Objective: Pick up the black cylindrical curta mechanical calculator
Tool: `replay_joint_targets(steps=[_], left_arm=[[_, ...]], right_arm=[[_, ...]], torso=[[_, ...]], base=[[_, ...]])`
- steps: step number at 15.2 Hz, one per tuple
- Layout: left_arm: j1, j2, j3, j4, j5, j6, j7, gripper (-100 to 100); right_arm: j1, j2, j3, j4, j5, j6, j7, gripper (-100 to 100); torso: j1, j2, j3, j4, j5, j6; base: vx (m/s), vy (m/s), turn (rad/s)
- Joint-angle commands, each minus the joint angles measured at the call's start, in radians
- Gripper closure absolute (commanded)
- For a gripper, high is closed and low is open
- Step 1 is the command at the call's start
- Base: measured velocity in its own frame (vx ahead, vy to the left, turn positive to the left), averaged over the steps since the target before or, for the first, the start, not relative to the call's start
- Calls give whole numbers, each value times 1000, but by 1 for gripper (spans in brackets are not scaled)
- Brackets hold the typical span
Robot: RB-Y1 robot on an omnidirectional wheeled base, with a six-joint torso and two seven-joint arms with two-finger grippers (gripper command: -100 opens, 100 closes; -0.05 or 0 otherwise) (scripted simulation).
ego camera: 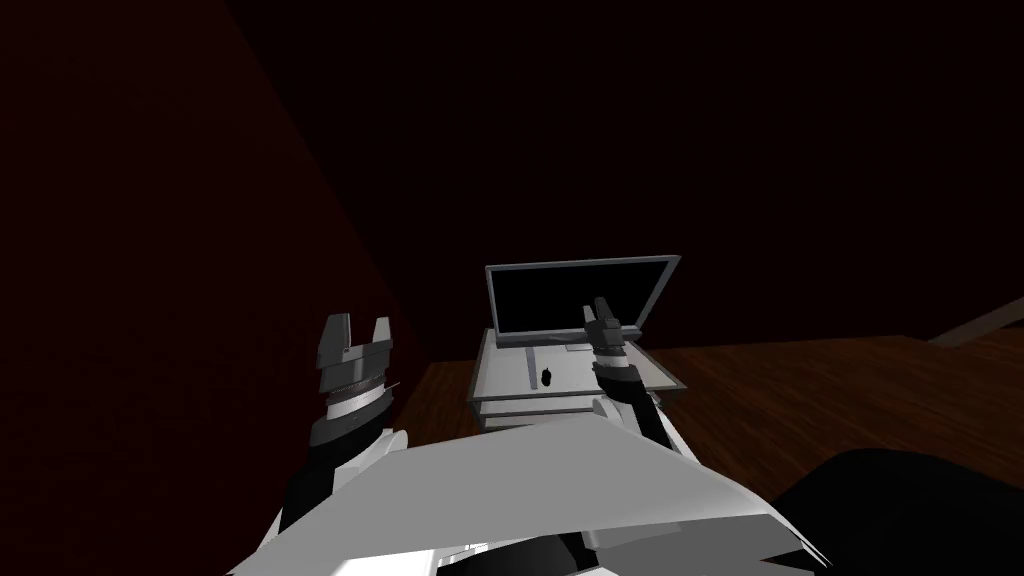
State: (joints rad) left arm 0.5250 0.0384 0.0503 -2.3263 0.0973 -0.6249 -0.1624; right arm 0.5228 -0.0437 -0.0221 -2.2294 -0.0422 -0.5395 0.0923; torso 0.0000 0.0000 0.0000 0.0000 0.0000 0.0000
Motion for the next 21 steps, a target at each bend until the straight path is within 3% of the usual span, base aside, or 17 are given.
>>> replay_joint_targets(steps=[1,4,5,7,9,16,21], left_arm=[[0,0,0,0,0,0,0,0],[0,0,0,0,0,0,0,0],[0,0,0,0,0,0,0,0],[0,0,0,0,0,0,0,0],[0,0,0,0,0,0,0,0],[0,0,0,0,0,0,0,0],[0,0,0,0,0,0,0,0]], right_arm=[[-4,-20,1,28,2,9,12,-100],[-14,-55,3,96,7,32,42,-100],[-14,-55,3,96,7,32,42,-100],[-23,-81,5,157,12,53,70,-100],[-23,-81,5,161,12,53,70,-100],[-47,-138,11,310,25,109,143,-100],[-54,-153,13,377,29,125,164,-100]], torso=[[0,0,0,0,0,0],[-1,0,0,0,0,-1],[-2,0,0,0,0,-1],[-2,0,0,0,-1,0],[-2,0,0,0,-1,0],[-2,0,0,0,0,0],[-2,0,0,0,0,0]], base=[[-2,-2,106],[-7,-17,253],[-8,-26,144],[-10,-20,187],[-7,-19,119],[-10,-15,206],[-10,-15,148]])
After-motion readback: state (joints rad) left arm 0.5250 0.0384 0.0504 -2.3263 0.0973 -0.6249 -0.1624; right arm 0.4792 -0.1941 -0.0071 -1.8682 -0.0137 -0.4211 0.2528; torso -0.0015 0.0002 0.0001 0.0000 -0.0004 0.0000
